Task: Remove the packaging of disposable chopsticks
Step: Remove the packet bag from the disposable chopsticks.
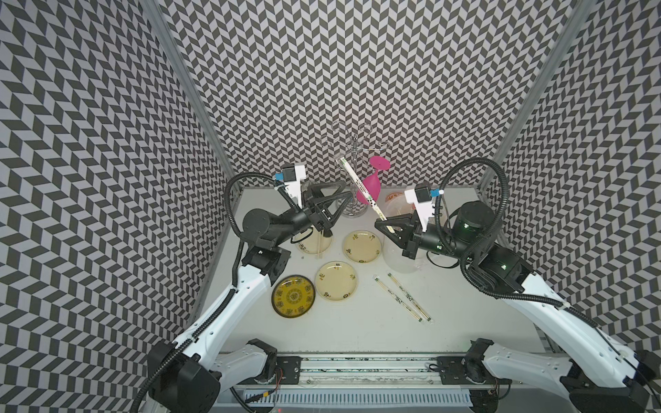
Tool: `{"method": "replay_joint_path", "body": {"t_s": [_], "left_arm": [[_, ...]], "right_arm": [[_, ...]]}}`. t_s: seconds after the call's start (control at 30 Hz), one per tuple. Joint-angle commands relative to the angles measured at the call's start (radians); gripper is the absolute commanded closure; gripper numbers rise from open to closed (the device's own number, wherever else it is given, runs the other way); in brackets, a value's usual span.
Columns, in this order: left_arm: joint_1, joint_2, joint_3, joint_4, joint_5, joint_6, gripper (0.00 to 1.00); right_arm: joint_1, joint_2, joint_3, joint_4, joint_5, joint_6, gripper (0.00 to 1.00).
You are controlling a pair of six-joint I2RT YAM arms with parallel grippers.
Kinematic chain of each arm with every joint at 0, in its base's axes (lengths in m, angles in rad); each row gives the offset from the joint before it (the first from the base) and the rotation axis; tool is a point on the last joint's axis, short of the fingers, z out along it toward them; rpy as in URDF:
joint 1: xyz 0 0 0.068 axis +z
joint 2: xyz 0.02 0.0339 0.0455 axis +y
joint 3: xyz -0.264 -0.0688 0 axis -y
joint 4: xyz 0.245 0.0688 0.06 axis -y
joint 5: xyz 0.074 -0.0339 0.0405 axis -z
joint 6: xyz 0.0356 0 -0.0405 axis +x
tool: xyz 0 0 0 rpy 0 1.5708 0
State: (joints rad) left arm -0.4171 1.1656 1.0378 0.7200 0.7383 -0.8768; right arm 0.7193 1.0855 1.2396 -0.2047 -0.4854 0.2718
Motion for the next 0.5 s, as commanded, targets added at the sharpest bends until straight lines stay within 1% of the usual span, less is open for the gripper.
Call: {"method": "replay_joint_path", "body": {"t_s": [0.0, 0.03, 0.23, 0.3, 0.43, 0.47], "left_arm": [[-0.012, 0.008, 0.061, 0.168, 0.127, -0.137, 0.22], [-0.015, 0.014, 0.065, 0.168, 0.131, -0.138, 0.23], [-0.019, 0.043, 0.075, 0.206, 0.140, -0.162, 0.39], [-0.021, 0.051, 0.091, 0.208, 0.148, -0.163, 0.42], [-0.021, 0.067, 0.128, 0.212, 0.164, -0.163, 0.55], [-0.021, 0.071, 0.136, 0.212, 0.168, -0.162, 0.63]], "right_arm": [[-0.001, -0.008, -0.012, 0.080, -0.036, 0.003, 1.00], [-0.001, -0.004, -0.014, 0.081, -0.042, 0.002, 1.00], [-0.001, 0.010, -0.016, 0.088, -0.090, -0.003, 1.00], [-0.001, 0.012, -0.016, 0.088, -0.104, -0.007, 1.00], [0.000, 0.017, -0.015, 0.082, -0.156, -0.020, 1.00], [-0.001, 0.017, -0.016, 0.079, -0.171, -0.023, 1.00]]}}
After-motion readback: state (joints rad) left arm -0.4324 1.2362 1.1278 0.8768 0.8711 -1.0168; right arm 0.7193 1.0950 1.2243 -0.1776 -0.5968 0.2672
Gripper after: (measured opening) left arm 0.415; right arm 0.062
